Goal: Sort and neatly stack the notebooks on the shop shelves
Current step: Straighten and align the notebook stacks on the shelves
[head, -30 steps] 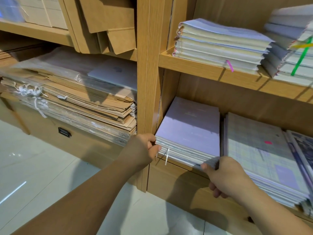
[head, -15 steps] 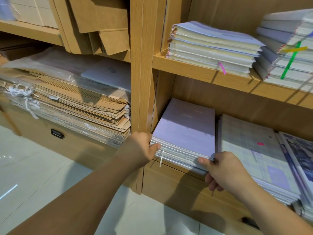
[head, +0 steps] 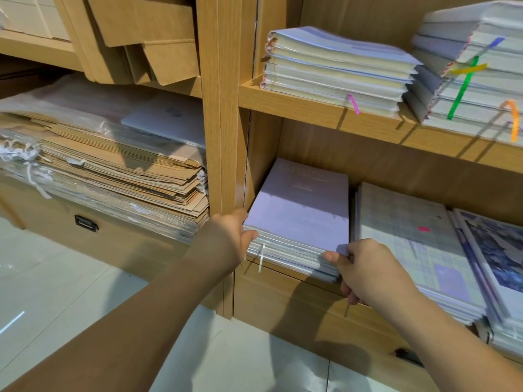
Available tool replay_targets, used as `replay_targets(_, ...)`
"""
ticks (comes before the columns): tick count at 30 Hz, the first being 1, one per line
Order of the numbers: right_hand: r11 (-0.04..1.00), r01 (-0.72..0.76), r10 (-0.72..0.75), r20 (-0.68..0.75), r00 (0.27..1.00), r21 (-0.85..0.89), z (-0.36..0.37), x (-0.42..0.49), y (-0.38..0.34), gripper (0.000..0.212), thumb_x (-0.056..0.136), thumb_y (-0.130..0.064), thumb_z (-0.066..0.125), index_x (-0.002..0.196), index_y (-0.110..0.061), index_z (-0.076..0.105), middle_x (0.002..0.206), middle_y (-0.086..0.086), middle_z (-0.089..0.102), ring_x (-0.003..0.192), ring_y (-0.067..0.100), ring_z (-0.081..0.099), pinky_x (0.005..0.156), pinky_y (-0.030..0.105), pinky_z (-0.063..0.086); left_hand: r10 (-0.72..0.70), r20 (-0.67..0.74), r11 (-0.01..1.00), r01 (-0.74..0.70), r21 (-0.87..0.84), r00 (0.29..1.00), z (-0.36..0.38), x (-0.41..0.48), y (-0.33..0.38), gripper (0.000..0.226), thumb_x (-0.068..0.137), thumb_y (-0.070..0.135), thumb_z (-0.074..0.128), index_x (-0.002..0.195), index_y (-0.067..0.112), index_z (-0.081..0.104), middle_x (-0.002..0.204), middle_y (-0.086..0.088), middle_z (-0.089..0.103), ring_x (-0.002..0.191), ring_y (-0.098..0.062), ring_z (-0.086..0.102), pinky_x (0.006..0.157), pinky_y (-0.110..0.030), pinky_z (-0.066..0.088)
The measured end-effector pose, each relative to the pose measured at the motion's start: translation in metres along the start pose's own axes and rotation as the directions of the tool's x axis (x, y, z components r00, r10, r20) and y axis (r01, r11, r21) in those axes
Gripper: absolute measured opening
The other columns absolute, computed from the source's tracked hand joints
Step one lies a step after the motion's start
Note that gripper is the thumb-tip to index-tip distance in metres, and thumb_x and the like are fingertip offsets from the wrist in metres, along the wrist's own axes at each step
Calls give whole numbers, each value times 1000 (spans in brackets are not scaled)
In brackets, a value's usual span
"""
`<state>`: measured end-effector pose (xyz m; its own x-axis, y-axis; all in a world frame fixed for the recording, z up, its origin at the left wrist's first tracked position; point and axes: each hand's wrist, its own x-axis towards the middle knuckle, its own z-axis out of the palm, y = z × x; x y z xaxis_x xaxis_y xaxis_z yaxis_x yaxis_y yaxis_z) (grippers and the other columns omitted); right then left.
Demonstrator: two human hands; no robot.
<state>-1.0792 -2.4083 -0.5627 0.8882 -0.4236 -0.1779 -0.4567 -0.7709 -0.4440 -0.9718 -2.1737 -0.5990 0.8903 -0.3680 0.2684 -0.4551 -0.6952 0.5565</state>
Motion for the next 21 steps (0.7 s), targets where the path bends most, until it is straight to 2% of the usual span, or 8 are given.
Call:
replay_targets(4,995,12,-13,-10,1000,-101,0,-1,-1,37,103,-50,53,74,-26,58,66,5,72,45,19,69,66,40,64,-7,14,999,6,36,1000,-4,-2,3,32,100,36,63,123,13,64,72,3,57,75,-19,61,74,-34,55)
replay_targets(9,998,-61,62,60,996,-15,-1,-3,-4,45,99,-59,53,78,-20,63,56,4,70,40,17,66,56,34,57,-52,68,996,47,70,996,-9,-4,3,28,101,38,60,116,14,66,70,6,54,73,-16,58,70,-30,51)
replay_targets(13,998,-66,68,79,995,-18,4,-6,-4,51,101,-60,48,73,-20,63,47,-2,66,34,13,60,54,27,49,-89,154,983,62,173,984,-7,-1,8,31,104,42,52,114,14,60,93,-3,62,89,-18,60,75,-30,48)
replay_targets(17,994,-48,40,78,996,98,7,-5,-1,41,102,-53,51,81,-21,61,51,0,68,39,16,64,54,28,48,-117,199,977,77,201,973,-7,5,13,30,105,39,51,115,12,59,104,-7,63,96,-23,62,86,-40,55)
replay_targets(21,992,-27,18,84,996,119,7,-4,2,38,102,-54,51,85,-21,59,55,1,70,46,20,69,58,32,54,-103,189,972,59,227,977,-7,5,15,28,105,40,50,111,13,57,100,-6,61,95,-24,62,83,-38,55)
